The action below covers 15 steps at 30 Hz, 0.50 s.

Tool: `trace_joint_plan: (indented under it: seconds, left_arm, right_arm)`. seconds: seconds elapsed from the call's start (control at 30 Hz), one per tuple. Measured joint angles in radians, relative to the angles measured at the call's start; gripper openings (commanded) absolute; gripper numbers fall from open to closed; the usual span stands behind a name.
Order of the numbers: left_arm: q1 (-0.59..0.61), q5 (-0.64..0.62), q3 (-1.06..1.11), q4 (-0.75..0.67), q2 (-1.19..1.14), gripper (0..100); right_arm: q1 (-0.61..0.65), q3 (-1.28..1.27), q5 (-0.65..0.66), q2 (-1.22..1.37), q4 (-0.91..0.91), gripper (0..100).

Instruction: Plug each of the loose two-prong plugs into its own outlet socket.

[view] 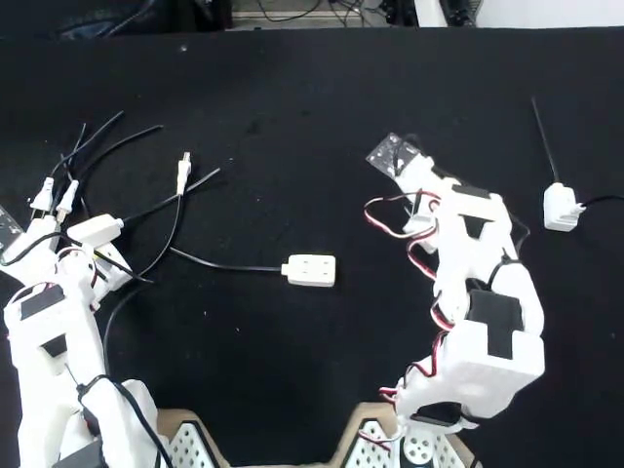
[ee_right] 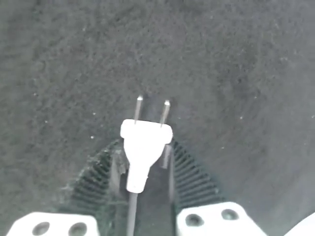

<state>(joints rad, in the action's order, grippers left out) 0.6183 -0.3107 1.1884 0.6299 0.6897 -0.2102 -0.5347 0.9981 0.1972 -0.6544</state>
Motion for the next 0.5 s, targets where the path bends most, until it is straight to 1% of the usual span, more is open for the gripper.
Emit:
trace_joint_plan:
  seconds: [0.1,0.23,0.4,0.5]
  left_arm:
    - [0.0,0.0,0.0,0.0,0.0,22]
    - [0.0,0.0,0.0,0.0,0.0,22]
    - [0.0,0.0,0.0,0.0,0.0,22]
    - [0.0,0.0,0.0,0.0,0.0,22]
  right_arm:
    - [0.0,0.002,-0.049,-0.021,-0.017,1.1]
    - [0.009,0.0,-0.084,-0.107,-0.169,1.1]
    - [0.109,0.0,-0.091,-0.25,-0.468,1.1]
    - [0.172,-0.034,-0.089,-0.315,-0.531,1.1]
